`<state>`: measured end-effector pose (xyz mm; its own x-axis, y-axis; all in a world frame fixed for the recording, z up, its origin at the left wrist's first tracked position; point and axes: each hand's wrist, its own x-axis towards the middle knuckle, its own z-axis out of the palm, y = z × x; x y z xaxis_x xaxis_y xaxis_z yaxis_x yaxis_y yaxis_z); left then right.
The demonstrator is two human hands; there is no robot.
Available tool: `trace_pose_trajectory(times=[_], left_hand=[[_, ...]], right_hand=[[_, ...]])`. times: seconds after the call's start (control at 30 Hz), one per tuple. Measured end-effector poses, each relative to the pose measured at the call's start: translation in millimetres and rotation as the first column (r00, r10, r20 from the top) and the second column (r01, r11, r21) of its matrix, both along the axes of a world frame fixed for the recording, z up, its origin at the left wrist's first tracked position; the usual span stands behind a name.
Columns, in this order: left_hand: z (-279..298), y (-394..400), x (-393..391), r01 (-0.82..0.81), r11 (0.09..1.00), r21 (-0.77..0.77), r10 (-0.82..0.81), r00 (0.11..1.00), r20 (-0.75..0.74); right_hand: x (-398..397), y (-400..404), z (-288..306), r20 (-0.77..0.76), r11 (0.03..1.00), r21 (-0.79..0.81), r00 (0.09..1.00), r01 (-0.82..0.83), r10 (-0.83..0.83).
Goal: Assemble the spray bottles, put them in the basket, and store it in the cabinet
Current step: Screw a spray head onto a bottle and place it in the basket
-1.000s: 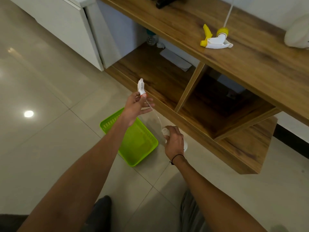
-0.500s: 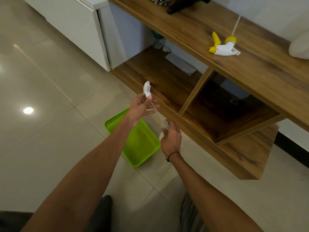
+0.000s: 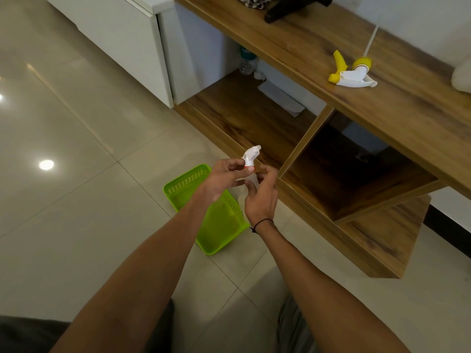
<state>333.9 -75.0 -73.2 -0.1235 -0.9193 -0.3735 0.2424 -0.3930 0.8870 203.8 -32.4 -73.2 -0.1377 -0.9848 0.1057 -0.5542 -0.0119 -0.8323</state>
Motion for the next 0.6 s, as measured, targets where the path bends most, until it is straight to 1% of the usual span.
trace_pose_trajectory(times=[0.13, 0.27, 0.37, 0.47, 0.53, 0.6], left_hand=[[1, -2, 4, -0.014, 1.000, -0.005, 0.014, 1.000, -0.028], [-3, -1, 11, 0.010, 0.999, -0.044, -0.011, 1.000, -0.010], [-6, 0, 20, 0.010, 0.998, -0.065, -0.014, 0.998, -0.061], [-10, 0, 35, 0.054, 0.996, -0.067, -0.062, 0.990, -0.125], [-12, 1, 42, 0.080, 0.994, -0.078, -0.087, 0.992, -0.092], [-15, 2, 44, 0.071, 0.993, -0.095, -0.077, 0.995, -0.064]], right_hand=[[4, -8, 5, 0.039, 1.000, -0.003, 0.999, 0.008, -0.007], [7, -13, 4, 0.107, 0.999, 0.041, 0.994, -0.008, 0.004], [9, -21, 7, 0.252, 0.993, 0.099, 0.967, -0.067, 0.040], [6, -31, 11, 0.463, 0.951, 0.239, 0.884, -0.194, 0.064], [3, -35, 11, 0.528, 0.921, 0.299, 0.847, -0.250, 0.059], [4, -37, 8, 0.554, 0.909, 0.322, 0.831, -0.264, 0.045]])
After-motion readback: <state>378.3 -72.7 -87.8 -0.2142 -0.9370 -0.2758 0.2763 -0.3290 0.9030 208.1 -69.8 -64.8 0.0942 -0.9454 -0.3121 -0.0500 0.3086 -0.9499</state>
